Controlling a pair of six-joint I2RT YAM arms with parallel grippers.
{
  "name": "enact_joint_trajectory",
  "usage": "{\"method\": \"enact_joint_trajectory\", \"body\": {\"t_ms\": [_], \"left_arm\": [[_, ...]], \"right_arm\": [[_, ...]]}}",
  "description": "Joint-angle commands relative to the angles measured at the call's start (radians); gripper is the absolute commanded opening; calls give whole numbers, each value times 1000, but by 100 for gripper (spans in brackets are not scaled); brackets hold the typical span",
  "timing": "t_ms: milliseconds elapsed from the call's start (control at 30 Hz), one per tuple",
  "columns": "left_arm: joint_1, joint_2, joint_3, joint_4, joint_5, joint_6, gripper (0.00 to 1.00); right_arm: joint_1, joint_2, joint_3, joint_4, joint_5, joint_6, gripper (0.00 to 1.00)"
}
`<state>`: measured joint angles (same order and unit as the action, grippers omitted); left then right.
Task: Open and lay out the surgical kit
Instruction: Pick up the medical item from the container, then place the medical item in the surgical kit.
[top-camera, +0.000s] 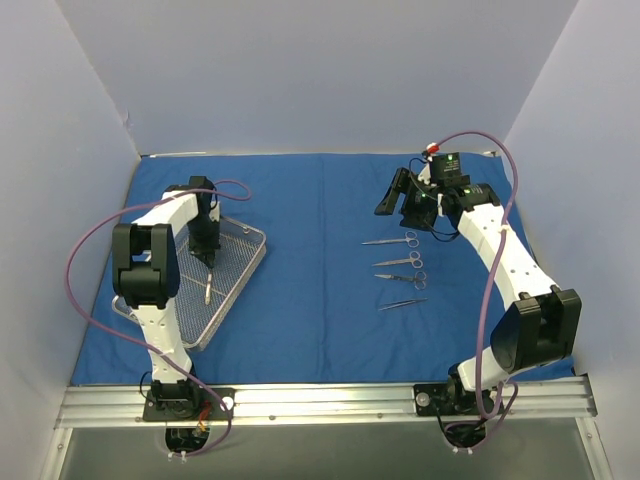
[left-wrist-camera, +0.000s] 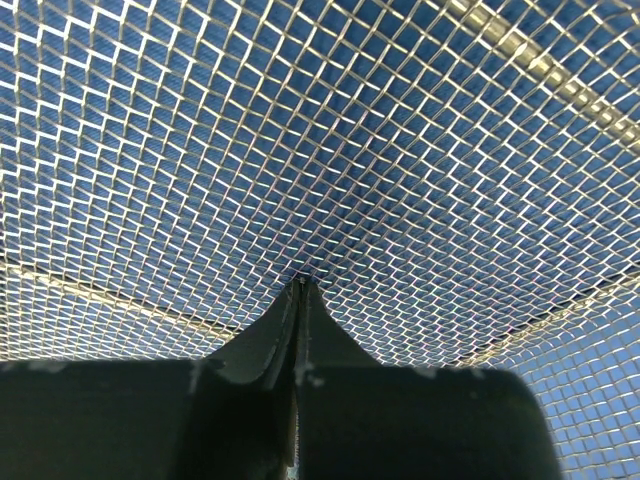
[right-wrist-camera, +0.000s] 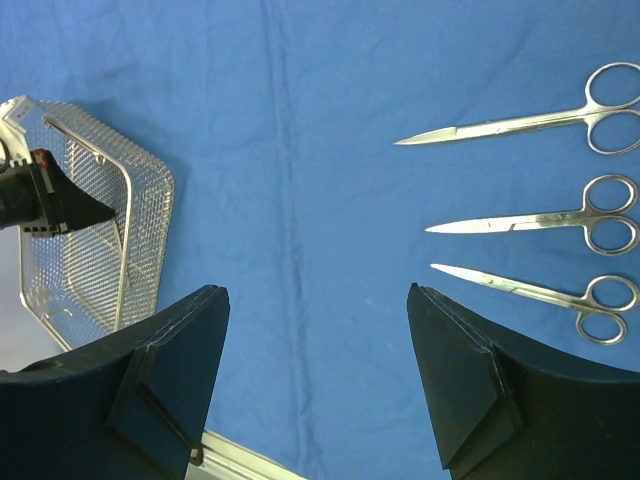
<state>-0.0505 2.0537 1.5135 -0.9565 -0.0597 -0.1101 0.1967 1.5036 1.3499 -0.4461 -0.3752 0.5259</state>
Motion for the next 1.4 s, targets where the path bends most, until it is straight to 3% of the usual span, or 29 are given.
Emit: {"method": "enact_joint_trajectory", "body": {"t_ms": [0,200,267,300,433,567,700,800,867,1000,1367], "left_arm": [[20,-12,-20,-25,-61,-6,2],[20,-160,83,-125,-65,-80,2],[20,-197,109,-136,-37,-98,2],[18,-231,119,-149,-25,-112,2],[0,-323,123,-140,34,-149,2],[-23,-394,126,-128,164,-215,2],[-72,-443,157,-68,309,-344,2],[-87,-463,174,-24,362,-423,2],[-103,-469,198,-13,377,-447,2],[-124,-484,215,7,389,-490,2],[-169,-478,195,45,442,-528,2]], "right_arm": [[-5,4,48,-32,24,-3,73],[20,52,104,-68,47,-50,70],[38,64,103,-40,32,-49,62],[44,73,107,-31,24,-47,53],[99,139,191,-40,-2,-56,51],[188,213,307,3,-117,-141,56],[335,263,374,130,-187,-153,71],[412,308,451,144,-176,-174,81],[477,335,497,136,-153,-196,81],[507,400,610,57,-130,-202,75],[527,472,653,-12,-175,-224,53]]}}
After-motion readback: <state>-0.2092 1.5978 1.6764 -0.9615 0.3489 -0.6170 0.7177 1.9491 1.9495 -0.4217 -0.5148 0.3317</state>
